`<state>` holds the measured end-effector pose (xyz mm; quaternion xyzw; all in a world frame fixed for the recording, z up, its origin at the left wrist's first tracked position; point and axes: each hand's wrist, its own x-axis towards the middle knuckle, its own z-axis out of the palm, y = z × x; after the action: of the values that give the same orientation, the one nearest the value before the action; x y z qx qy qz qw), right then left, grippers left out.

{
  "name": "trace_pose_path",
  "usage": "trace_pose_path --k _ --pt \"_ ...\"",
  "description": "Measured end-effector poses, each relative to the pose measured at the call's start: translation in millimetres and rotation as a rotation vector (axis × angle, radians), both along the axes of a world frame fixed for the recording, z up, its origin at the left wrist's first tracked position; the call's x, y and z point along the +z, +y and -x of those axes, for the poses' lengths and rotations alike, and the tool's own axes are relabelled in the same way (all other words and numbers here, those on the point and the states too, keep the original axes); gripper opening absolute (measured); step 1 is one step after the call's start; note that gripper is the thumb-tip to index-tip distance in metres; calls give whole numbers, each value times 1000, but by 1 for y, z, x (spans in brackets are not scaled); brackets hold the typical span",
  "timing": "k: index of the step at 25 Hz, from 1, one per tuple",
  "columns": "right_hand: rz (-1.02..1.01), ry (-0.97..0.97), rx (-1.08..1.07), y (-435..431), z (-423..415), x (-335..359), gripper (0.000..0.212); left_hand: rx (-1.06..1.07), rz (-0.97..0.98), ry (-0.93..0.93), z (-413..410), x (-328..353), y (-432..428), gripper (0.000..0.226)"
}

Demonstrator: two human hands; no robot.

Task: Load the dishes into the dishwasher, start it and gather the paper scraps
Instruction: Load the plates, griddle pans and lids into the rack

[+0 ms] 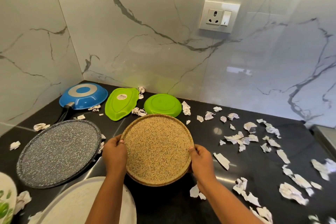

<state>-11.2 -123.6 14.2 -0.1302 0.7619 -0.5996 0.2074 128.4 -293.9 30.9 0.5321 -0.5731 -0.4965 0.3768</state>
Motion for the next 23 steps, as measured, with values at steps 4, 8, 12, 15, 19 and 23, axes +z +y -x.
trace_pose_path --k 4,8,12,15,19,23 --pt "-4 30 -24 18 6 2 24 -43 8 27 8 7 13 24" --pt "-24 101 -49 46 8 11 24 -71 -14 90 17 18 36 23" --pt "-16 104 -119 85 12 20 22 -132 -10 88 37 24 65 23" --pt "-3 75 -189 120 17 18 22 -223 -27 102 57 26 90 22" --pt "-38 96 -271 176 25 24 20 -321 -34 92 86 31 134 21" --pt "-43 72 -427 244 32 28 20 -465 -17 33 125 27 193 21"
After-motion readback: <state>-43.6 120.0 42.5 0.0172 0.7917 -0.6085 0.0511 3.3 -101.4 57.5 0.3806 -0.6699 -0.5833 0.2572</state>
